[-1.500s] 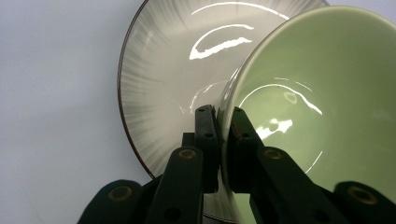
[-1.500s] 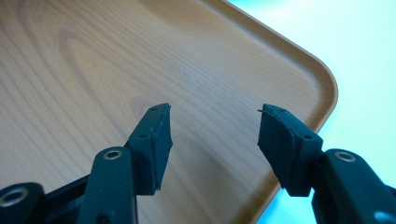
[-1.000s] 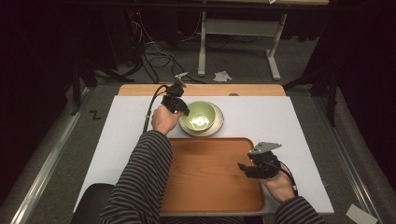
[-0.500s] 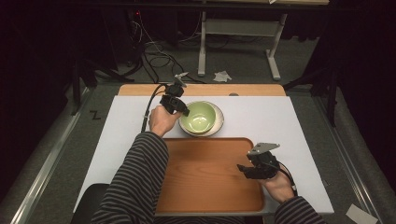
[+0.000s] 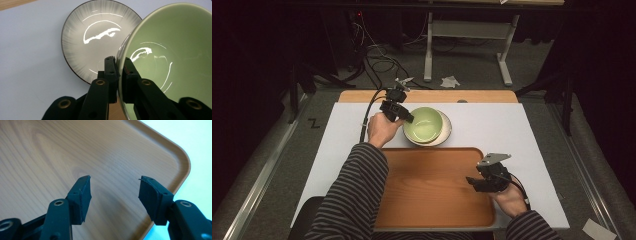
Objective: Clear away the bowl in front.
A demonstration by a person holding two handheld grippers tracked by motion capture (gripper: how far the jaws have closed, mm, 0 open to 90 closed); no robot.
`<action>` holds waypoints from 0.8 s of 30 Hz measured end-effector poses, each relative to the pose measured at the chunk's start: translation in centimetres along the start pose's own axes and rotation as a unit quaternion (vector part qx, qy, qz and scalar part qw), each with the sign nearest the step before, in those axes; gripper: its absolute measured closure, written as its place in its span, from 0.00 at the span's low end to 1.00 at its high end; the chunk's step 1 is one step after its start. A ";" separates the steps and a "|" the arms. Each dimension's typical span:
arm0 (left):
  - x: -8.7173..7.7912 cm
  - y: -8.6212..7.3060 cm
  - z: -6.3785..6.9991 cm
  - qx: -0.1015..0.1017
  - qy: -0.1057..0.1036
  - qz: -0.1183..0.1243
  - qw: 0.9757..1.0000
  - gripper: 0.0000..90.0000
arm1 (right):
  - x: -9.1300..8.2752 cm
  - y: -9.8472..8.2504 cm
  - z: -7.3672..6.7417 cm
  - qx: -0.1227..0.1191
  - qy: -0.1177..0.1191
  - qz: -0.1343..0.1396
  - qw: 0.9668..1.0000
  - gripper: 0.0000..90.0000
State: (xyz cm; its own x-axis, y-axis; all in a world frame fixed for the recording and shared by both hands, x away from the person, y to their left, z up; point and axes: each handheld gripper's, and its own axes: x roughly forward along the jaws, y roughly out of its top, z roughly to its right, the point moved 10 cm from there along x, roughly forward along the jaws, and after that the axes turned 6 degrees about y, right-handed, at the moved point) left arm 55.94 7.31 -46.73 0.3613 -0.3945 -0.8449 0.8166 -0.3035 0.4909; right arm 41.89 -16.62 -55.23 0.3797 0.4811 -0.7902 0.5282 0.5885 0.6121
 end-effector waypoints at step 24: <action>-2.8 -2.2 1.3 0.020 -0.023 0.004 1.000 0.95 | 0.1 0.0 -0.3 -0.002 0.004 -0.004 1.000 0.50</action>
State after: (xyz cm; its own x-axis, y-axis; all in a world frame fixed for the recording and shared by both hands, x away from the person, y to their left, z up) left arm 52.54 7.97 -45.22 0.3448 -0.4365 -0.8310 0.7953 -0.3343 0.5056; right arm 41.71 -16.41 -55.35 0.3698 0.4814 -0.7946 0.5276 0.5952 0.6061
